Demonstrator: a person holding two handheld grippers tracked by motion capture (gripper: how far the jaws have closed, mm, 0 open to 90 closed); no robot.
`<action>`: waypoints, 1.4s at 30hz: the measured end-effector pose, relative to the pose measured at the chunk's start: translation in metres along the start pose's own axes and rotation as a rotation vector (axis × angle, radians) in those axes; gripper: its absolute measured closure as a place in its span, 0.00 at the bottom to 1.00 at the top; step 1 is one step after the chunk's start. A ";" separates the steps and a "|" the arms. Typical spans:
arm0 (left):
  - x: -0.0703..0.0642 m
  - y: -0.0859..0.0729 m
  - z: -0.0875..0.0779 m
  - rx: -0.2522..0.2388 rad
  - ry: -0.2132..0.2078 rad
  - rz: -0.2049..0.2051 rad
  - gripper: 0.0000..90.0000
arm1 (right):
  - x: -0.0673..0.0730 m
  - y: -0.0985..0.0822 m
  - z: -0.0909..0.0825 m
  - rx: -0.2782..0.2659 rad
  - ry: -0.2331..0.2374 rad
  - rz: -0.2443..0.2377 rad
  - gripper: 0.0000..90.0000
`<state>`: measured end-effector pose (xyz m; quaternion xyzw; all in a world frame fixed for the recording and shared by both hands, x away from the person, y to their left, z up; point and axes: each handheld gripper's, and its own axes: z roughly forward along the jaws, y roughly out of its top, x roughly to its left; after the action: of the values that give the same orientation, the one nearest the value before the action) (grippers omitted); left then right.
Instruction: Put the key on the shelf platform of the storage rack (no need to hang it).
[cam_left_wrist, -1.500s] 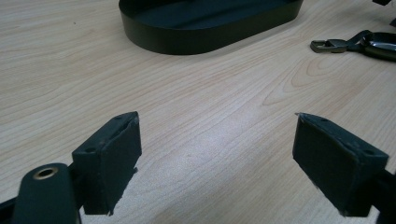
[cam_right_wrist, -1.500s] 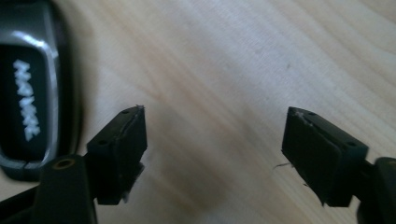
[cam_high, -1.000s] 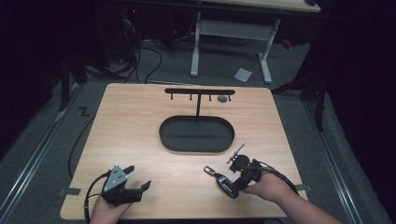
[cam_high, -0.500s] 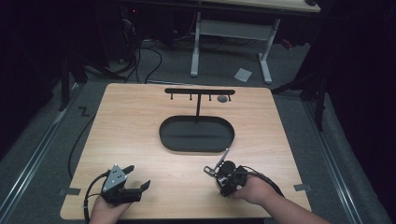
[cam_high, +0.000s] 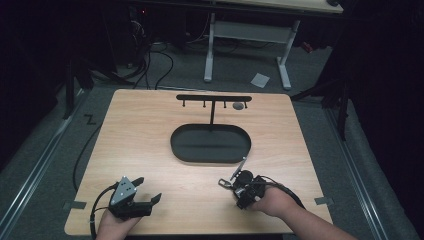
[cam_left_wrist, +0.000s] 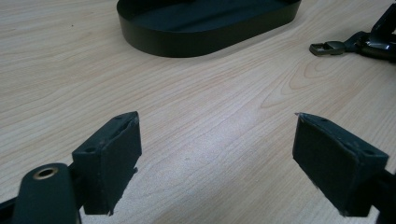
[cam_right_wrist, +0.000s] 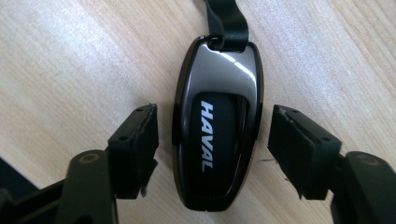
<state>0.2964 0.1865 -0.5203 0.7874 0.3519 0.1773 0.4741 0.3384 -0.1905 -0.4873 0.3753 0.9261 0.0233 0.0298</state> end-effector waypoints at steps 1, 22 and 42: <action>0.000 0.000 0.000 0.001 0.000 0.002 0.18 | 0.000 0.000 0.001 -0.005 -0.004 -0.001 0.36; -0.001 -0.001 -0.001 0.001 0.003 -0.001 0.18 | -0.002 0.007 0.006 0.033 0.023 0.032 0.42; -0.001 -0.001 -0.002 -0.001 0.002 -0.002 0.18 | 0.002 0.012 0.004 0.061 0.025 -0.073 0.54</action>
<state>0.2939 0.1871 -0.5203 0.7865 0.3533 0.1778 0.4743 0.3458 -0.1802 -0.4906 0.3416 0.9398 -0.0013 0.0079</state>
